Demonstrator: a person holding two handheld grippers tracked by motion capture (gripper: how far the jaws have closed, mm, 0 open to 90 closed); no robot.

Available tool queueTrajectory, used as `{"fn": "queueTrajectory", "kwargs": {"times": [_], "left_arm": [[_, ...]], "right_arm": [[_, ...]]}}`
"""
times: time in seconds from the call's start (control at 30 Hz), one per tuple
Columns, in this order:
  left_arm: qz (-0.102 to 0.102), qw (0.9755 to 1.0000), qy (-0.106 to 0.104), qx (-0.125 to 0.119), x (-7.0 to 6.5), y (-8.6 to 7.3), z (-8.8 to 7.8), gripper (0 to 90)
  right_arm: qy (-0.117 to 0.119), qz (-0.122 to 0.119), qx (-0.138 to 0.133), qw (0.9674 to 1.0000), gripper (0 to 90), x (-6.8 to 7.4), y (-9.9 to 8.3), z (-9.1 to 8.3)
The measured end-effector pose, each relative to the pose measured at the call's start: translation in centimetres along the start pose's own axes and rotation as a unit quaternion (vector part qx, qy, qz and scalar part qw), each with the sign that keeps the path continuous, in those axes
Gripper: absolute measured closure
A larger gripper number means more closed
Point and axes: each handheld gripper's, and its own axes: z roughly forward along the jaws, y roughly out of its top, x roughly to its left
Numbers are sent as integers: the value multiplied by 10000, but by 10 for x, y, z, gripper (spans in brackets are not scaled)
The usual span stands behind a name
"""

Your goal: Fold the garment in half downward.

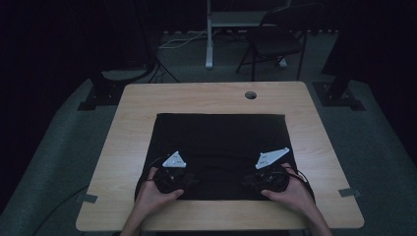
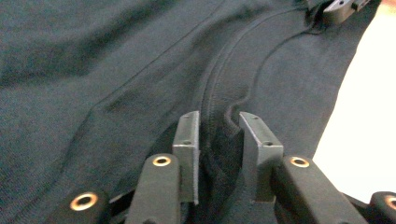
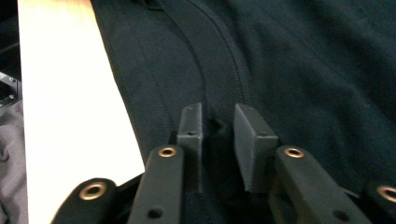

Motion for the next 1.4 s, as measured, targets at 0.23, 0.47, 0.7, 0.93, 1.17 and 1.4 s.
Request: {"fn": "queueTrajectory", "kwargs": {"times": [0.23,0.47,0.7,0.93,1.17,1.4], "left_arm": [[20,9994,138,-320,2,7,-16,620],[-145,9969,469,-617,16,13,-24,553],[-387,9930,732,-847,36,17,-36,519],[-587,9850,1126,-1171,68,13,-45,504],[-911,9767,1494,-1246,97,1,-47,485],[-1280,9681,1775,-1222,117,-13,-50,481]], "right_arm": [[16,-74,-272,9996,595,2,7,-9],[-92,-69,-705,9974,505,-8,18,-21],[-534,76,-1013,9934,455,-30,27,-29],[-1235,466,-1115,9850,427,-65,26,-28],[-1636,713,-1092,9779,403,-87,15,-23],[-1810,855,-1123,9733,377,-95,8,-21]]}}
